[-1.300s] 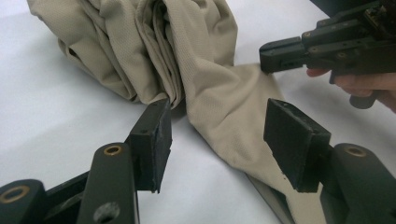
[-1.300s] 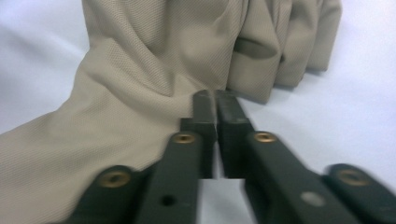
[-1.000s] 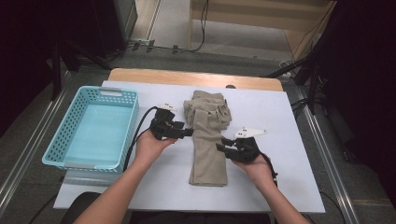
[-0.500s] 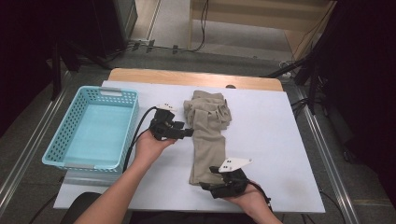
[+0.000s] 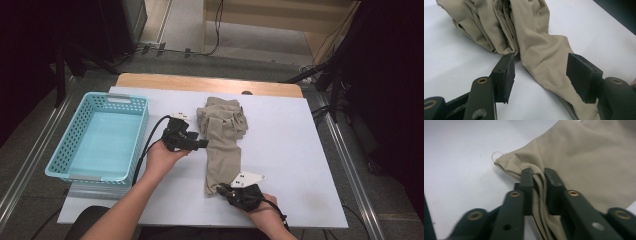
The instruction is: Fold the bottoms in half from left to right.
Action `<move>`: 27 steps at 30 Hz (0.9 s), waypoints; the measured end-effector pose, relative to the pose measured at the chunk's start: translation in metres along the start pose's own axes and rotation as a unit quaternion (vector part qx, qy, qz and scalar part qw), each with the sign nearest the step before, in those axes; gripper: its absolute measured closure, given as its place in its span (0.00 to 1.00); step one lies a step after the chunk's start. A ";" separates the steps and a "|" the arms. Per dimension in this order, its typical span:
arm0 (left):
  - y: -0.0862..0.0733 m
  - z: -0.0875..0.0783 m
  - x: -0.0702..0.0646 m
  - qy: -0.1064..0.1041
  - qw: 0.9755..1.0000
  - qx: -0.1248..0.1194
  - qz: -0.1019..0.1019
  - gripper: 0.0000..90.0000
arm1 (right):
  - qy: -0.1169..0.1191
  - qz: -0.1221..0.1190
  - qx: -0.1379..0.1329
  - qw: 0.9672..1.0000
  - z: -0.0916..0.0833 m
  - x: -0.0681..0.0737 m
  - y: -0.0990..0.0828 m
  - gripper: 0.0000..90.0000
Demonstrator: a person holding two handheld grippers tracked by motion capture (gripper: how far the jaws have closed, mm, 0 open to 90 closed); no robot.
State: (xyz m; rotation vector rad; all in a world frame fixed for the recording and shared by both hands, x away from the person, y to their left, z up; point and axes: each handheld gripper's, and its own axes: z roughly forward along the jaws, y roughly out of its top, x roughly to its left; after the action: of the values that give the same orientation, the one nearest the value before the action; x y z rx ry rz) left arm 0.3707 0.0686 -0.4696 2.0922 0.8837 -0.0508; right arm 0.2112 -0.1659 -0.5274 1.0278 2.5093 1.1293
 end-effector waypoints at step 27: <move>-0.013 0.014 -0.015 0.006 1.000 0.012 0.006 0.35 | 0.017 0.052 -0.043 0.998 -0.040 -0.024 0.006 0.57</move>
State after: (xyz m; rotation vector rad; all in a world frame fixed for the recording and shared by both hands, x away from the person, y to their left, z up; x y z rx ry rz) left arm 0.3548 0.0552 -0.4825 2.1228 0.8806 -0.0435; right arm 0.2143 -0.2025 -0.4981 1.1367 2.4340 1.2833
